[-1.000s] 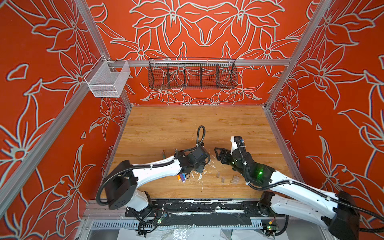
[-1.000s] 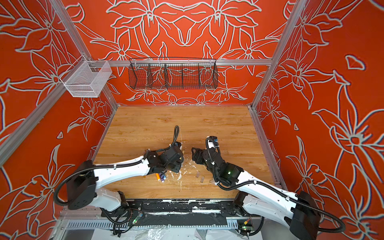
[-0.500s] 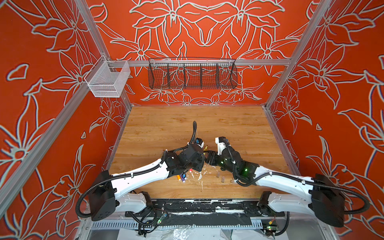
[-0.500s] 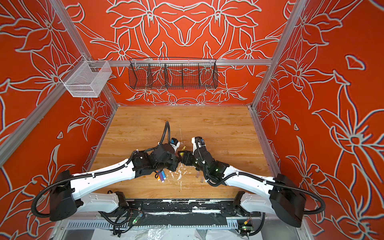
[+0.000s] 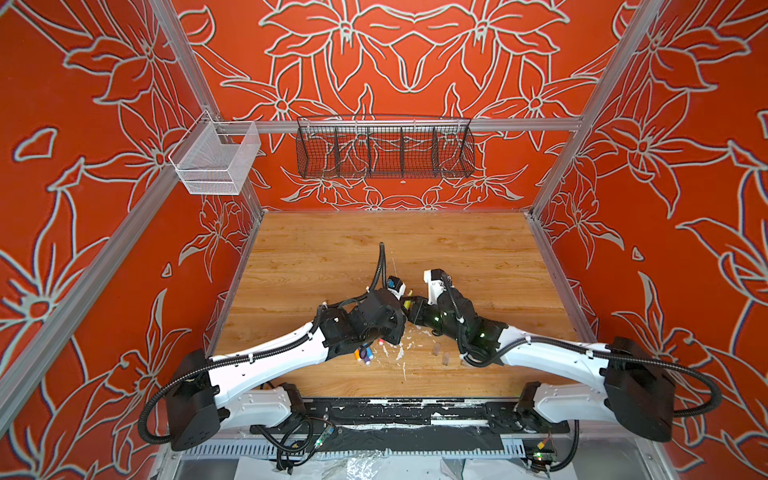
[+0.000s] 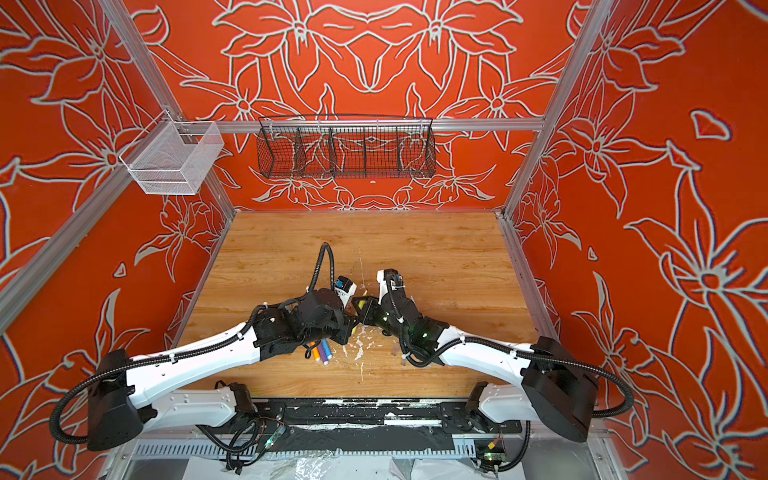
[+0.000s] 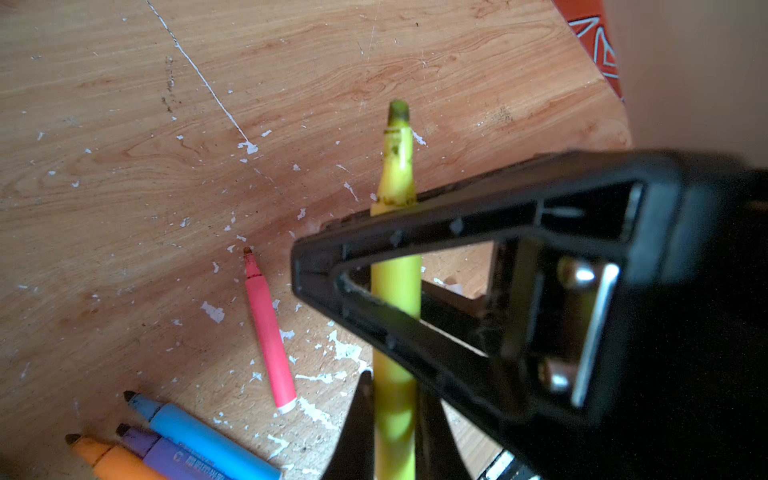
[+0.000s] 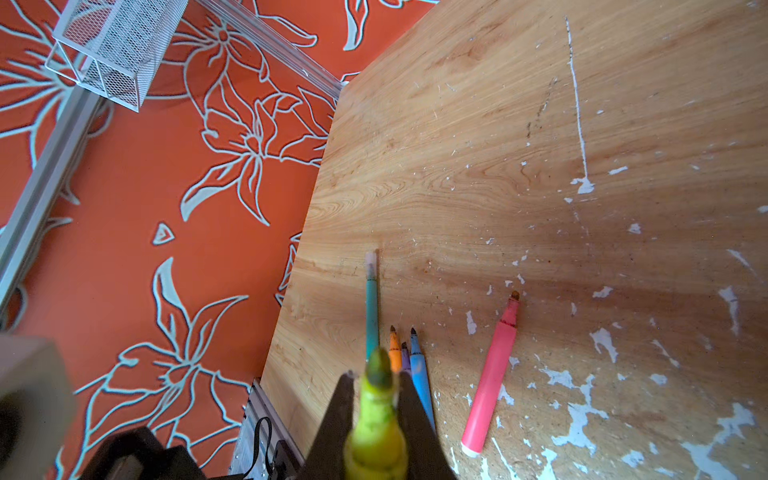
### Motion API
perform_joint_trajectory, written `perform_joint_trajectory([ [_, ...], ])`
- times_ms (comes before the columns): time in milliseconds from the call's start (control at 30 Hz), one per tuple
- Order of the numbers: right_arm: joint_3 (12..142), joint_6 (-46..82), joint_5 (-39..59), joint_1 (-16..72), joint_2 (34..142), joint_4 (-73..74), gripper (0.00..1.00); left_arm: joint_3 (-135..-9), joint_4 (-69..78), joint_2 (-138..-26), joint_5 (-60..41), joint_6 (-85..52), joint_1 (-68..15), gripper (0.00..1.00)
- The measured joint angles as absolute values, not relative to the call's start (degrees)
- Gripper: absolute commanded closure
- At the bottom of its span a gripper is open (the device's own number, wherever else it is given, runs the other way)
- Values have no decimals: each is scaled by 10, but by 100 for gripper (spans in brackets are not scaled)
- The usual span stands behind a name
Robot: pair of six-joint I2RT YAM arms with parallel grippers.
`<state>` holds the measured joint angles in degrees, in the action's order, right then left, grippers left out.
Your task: Insert the pens into the pen caps
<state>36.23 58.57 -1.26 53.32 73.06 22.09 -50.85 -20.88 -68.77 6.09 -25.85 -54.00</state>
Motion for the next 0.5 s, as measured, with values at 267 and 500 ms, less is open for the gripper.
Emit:
perform_joint_trajectory([
  [267, 362, 594, -19, 546, 728, 230, 100, -508, -205, -689, 63, -251, -540, 72],
  [500, 362, 603, -38, 557, 722, 240, 100, -508, -199, -706, 64, -248, -540, 90],
])
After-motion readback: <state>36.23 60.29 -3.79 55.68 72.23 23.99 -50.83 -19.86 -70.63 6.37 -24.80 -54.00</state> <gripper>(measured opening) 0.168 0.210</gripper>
